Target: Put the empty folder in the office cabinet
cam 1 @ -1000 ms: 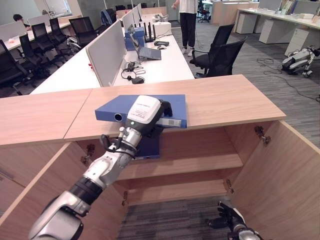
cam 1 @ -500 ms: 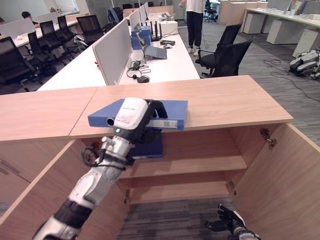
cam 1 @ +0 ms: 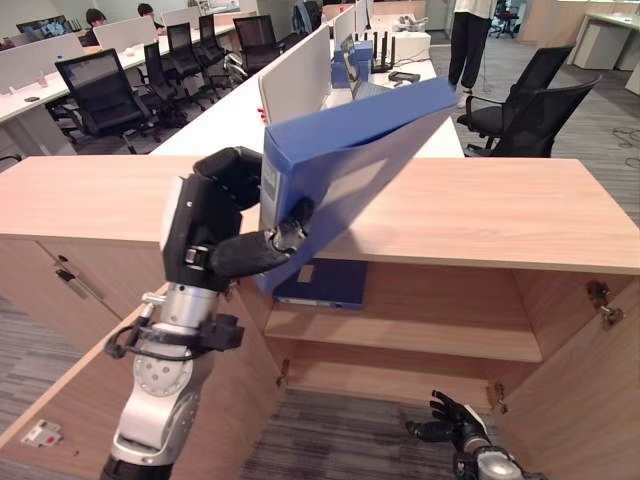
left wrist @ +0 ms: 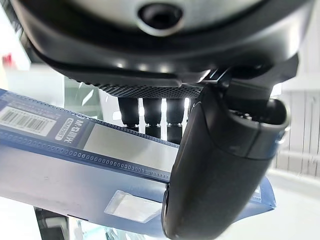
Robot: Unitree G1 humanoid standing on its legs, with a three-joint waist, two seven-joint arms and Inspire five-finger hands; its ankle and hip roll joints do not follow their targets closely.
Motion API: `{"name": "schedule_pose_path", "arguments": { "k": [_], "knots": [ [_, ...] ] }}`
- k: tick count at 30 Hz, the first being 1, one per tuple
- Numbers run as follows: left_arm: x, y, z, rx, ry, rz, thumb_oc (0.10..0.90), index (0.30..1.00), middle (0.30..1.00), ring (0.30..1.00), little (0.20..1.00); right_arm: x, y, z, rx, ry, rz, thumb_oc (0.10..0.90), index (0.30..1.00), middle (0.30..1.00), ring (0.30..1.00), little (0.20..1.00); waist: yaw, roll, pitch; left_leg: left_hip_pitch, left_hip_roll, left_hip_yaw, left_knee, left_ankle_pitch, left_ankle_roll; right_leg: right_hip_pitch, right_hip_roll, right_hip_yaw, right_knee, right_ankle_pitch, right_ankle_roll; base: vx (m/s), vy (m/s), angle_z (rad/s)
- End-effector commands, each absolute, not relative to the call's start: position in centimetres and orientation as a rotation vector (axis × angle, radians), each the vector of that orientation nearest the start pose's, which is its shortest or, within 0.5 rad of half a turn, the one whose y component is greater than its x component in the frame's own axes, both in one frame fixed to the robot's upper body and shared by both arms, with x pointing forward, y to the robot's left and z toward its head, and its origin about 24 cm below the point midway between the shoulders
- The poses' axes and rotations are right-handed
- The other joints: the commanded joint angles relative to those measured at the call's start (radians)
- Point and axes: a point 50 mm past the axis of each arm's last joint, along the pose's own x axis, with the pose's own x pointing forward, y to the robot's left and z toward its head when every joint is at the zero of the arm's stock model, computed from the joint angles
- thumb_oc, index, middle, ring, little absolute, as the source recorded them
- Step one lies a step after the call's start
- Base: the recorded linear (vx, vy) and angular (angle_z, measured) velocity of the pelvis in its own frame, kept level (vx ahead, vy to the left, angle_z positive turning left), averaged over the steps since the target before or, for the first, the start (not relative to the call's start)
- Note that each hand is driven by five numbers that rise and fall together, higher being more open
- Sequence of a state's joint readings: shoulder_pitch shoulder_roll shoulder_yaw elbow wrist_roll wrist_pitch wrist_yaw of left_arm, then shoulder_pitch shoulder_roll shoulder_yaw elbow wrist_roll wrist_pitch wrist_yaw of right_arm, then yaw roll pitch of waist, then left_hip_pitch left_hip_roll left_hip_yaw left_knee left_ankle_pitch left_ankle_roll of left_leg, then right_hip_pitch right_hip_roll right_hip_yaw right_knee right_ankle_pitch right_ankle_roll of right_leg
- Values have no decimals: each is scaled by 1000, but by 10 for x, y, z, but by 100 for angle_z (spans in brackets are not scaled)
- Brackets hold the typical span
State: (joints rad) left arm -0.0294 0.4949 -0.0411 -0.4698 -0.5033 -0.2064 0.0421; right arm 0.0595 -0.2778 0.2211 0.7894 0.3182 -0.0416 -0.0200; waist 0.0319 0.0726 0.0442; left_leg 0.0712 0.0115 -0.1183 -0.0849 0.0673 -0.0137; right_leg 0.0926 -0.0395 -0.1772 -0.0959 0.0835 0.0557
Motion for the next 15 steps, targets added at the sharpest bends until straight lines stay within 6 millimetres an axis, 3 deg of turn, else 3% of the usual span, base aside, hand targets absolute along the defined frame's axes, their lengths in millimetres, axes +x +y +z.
{"name": "schedule_pose_path", "arguments": {
  "k": [1, 7, 15],
  "knots": [
    [223, 157, 214, -248, -742, -510, 400, 300, 300, 300, 300, 206, -207, -95, -26, 643, -32, 800, 900, 900, 900, 900, -1, -49, 17, 82, -3, -32, -2, -181, -1, 83, -74, -24, 13, -148, 59, -15, 12, 9],
    [219, 138, 215, -353, -689, -688, 400, 300, 300, 300, 300, 209, -197, -96, -11, 650, 4, 800, 900, 900, 900, 900, 5, -45, 19, 73, -14, -48, -2, -177, 6, 74, -82, -35, 29, -148, 60, -21, 19, 9],
    [217, 144, 213, -344, -661, -685, 400, 300, 300, 300, 300, 209, -198, -98, -3, 656, -4, 800, 900, 900, 900, 900, 12, -45, 17, 71, -21, -52, -2, -177, 11, 72, -87, -34, 29, -148, 61, 0, 3, 0]
  ]
}}
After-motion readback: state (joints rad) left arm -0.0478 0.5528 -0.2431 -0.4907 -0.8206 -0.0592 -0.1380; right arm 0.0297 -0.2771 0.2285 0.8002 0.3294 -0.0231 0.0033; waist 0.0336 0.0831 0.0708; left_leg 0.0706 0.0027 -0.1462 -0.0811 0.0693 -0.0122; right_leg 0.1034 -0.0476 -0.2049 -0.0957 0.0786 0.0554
